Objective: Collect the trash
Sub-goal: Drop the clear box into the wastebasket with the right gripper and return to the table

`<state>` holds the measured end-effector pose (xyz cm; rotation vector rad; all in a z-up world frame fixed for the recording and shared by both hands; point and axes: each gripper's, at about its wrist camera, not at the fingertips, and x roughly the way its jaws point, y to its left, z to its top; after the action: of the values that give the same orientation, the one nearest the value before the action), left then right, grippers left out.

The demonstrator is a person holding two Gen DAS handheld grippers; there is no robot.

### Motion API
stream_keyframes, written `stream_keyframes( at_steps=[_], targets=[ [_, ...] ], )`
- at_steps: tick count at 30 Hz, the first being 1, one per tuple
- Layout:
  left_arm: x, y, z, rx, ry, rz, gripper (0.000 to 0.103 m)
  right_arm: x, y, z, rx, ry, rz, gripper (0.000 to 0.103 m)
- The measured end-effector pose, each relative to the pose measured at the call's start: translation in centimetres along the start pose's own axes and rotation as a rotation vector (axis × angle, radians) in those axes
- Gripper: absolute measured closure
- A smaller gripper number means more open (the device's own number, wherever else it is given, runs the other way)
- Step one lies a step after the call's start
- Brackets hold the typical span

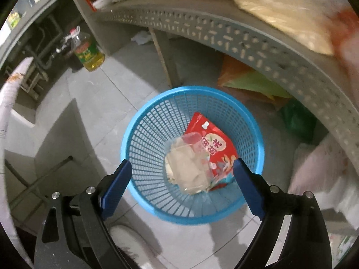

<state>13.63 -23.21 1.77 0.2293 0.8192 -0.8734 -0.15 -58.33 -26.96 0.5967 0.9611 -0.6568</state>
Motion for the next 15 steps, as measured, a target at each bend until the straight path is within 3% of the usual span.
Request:
stream_keyframes(
  at_steps=[7, 10, 15],
  targets=[
    [-4.9, 5.5, -2.8, -0.079, -0.053, 0.062, 0.026, -7.3, 1.8, 1.1, 0.033, -0.087, 0.161, 0.016],
    [-6.8, 7.7, -3.5, -0.104, -0.076, 0.106, 0.025, -11.6, 5.6, 3.2, -0.024, -0.122, 0.263, 0.016],
    [-8.9, 10.8, -4.3, -0.147, -0.110, 0.129, 0.024, -16.2, 16.1, 7.5, -0.149, -0.055, 0.484, 0.016]
  ],
)
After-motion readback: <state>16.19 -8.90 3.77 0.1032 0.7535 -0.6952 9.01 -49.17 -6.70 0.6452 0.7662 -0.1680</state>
